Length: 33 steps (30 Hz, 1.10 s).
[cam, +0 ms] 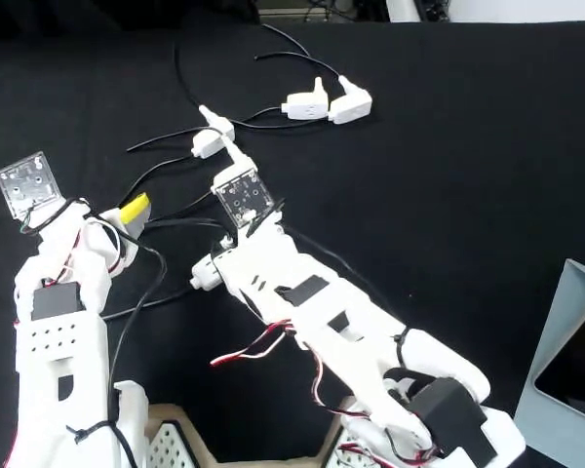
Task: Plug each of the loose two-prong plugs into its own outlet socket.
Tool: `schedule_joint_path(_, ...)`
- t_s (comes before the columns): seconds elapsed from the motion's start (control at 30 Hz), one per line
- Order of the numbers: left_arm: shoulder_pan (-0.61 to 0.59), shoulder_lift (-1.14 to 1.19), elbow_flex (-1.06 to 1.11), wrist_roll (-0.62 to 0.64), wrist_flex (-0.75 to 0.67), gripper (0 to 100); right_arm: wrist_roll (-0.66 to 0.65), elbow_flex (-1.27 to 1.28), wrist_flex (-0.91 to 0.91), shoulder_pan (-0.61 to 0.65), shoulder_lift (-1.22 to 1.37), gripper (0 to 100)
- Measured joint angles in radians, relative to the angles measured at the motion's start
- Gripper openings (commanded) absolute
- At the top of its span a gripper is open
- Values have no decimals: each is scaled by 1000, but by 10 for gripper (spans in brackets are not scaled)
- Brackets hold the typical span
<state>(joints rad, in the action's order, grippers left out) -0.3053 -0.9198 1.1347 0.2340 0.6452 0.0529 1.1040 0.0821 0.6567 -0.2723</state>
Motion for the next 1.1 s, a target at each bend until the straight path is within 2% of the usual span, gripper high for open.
schedule_joint_path(0.47, 0, 0, 0, 0, 0, 339, 0, -12, 55, 0, -9, 13)
schedule_joint_path(0.73, 0, 0, 0, 0, 0, 339, 0, -107, 175, -9, 94, 13)
schedule_joint_path(1.1, 0, 0, 0, 0, 0, 339, -28, -163, 190, -11, 158, 12)
